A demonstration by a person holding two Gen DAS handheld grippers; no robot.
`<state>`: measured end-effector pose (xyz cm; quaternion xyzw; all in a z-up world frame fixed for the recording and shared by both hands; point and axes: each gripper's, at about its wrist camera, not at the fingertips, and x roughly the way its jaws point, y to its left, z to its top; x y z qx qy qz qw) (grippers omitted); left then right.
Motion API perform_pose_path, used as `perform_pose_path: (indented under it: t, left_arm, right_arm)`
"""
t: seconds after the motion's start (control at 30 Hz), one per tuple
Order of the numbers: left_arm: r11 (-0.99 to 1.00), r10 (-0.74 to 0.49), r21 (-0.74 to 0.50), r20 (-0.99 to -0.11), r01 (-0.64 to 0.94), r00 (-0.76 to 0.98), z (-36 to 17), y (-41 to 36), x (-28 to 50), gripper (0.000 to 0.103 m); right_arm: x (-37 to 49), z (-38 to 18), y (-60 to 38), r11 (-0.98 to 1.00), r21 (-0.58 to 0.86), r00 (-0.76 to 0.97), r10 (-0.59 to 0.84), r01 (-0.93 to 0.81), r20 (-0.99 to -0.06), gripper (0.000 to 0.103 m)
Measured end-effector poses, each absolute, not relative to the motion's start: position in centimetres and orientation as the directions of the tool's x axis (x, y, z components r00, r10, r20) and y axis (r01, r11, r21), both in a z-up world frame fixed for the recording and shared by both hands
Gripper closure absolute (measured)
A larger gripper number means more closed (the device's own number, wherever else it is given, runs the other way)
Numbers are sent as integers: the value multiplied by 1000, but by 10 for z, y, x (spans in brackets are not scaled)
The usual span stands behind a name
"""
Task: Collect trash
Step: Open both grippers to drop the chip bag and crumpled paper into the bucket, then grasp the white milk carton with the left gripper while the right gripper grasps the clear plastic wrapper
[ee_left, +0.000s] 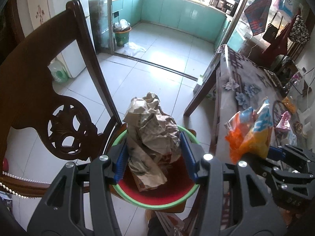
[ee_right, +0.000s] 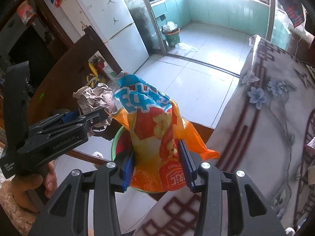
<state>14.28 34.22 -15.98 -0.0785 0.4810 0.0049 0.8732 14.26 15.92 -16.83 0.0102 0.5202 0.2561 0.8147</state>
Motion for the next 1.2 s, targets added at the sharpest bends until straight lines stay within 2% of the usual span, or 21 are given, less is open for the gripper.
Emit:
perform_pose_path:
  t: [0.57,0.6,0.67,0.7,0.77,1.2]
  left_arm:
    - [988,-68,-129,-865,-89,496,-178,344,163,55]
    - [988,-68,-129,-866,-90,495,-179,344,163,55]
    - [987,-53,-122,-866,-108,496,-179,346,163,42]
    - [985,-55,-128,-867,-114,496,-180,348,163,40]
    - [983,-55,-136,-865,-127,498,-179,350,162,31]
    - [983,-78,-154,-839,-97,539,-158,340,143,31]
  right_arm:
    - [158,-183,171,866,284,295,422,-412,-858,62]
    - [158,-184,171,864,288,292,425,-412,-857,60]
    - [159,-185,171,864,294,294,430,-408,-854,58]
    - [160,-185,169,866,301,297,433,-399,-851,46]
    - [160,-183,163,874,315,321,439,-372,-839,35]
    - [139,-147,137,895,265,413,406,-358,-815,36]
